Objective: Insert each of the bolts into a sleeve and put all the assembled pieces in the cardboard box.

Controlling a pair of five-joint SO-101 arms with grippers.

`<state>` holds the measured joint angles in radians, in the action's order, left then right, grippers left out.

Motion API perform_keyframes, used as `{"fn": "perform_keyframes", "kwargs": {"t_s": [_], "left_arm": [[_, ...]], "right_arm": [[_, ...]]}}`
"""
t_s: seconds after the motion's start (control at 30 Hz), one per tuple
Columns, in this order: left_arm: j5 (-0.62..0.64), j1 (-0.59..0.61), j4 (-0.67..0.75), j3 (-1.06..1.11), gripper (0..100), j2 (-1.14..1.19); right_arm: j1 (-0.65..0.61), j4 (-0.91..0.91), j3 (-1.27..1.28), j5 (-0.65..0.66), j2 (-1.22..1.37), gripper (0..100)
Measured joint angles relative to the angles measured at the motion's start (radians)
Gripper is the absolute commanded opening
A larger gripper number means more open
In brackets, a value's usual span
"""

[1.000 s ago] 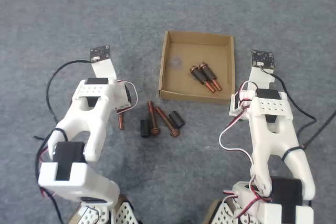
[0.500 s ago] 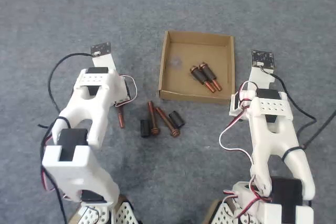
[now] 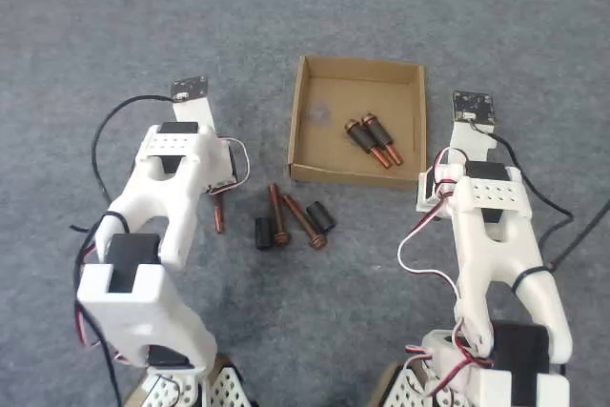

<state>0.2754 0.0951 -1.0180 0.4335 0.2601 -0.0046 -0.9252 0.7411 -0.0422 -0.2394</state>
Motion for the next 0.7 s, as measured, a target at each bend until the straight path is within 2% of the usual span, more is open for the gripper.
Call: {"fn": "perform_keyframes", "kwargs": {"t_s": [0.17,0.33,0.43,0.57,0.7], "left_arm": [[-0.069,0.0,0.097,0.132,1,-0.101],[-0.075,0.0,0.241,0.33,1,-0.258],[-0.075,0.0,0.279,0.373,1,-0.299],[-0.075,0.0,0.288,0.374,1,-0.304],[-0.075,0.0,0.288,0.374,1,-0.304]], "right_arm": [[0.0,0.0,0.0,0.009,0.0,0.6],[0.006,0.009,0.0,0.011,0.0,0.6],[0.032,0.054,-0.025,0.014,0.0,0.6],[0.051,0.158,-0.072,0.014,0.0,0.6],[0.051,0.347,-0.077,0.014,0.0,0.6]]}}
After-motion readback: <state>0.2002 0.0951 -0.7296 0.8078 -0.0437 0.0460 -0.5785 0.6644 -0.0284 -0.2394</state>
